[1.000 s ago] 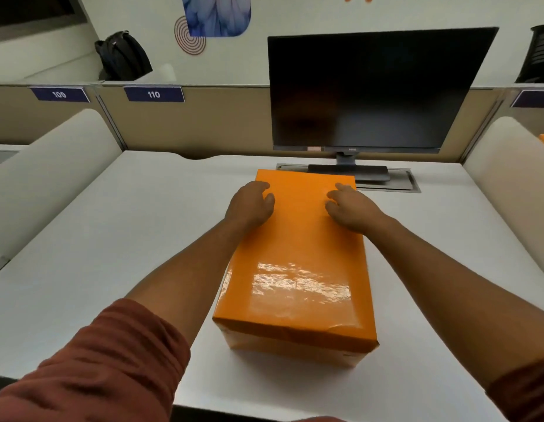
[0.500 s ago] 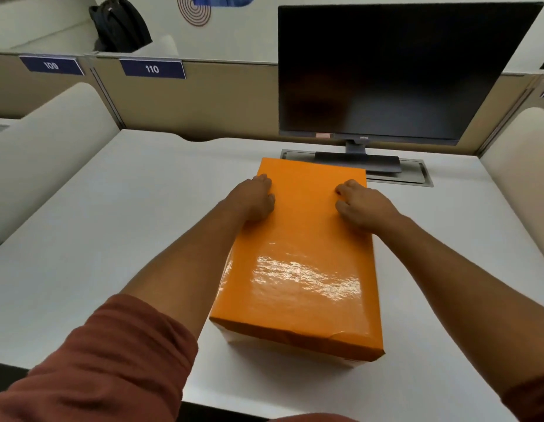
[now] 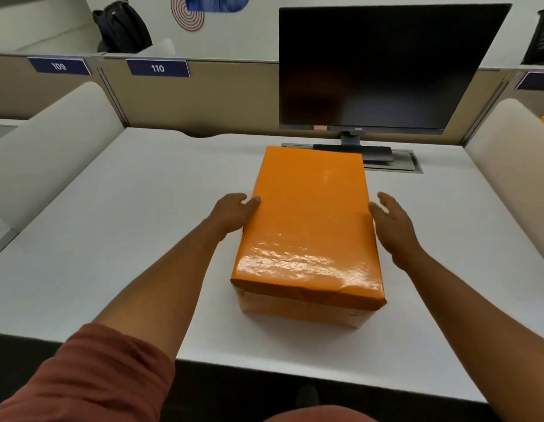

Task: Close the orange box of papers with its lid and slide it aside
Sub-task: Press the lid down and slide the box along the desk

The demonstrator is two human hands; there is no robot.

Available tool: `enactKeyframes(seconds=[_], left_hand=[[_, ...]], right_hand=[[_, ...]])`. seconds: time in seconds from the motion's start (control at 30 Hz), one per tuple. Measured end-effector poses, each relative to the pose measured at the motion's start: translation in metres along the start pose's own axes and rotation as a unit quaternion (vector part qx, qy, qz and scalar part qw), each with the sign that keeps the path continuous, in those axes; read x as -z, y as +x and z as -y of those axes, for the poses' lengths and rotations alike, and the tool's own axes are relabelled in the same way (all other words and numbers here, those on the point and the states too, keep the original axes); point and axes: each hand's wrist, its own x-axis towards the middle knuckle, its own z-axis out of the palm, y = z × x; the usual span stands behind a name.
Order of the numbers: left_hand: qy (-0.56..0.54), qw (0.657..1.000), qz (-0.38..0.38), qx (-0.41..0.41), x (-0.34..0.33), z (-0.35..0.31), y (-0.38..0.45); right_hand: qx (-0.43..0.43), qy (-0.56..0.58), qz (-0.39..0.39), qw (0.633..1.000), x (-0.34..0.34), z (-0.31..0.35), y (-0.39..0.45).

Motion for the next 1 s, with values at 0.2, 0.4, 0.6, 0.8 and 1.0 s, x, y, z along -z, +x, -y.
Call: enactKeyframes(seconds=[0.2, 0.4, 0.6, 0.8, 1.0], left_hand=[[-0.077, 0.982, 0.152, 0.082, -0.002, 0.008, -0.041], [-0.114, 0.968, 0.19, 0.121, -0.002, 0.022, -0.069], [-0.153, 0.967, 0.166, 0.121, 0.003, 0.029, -0.065], [-0.168, 0.977, 0.084, 0.1, 0.035, 0.023, -0.045], [-0.156, 0.984, 0.0, 0.086, 0.078, 0.032, -0.027]], right_hand=[[-0.136, 0.104, 0.118, 0.978, 0.014, -0.008, -0.038], [-0.168, 0.101, 0.157, 0.968, 0.007, -0.01, -0.069], [-0.146, 0.103, 0.138, 0.974, -0.003, 0.0, -0.067], [-0.11, 0.1, 0.167, 0.975, -0.019, 0.028, -0.032], [-0.07, 0.087, 0.209, 0.972, -0.058, 0.065, 0.004]])
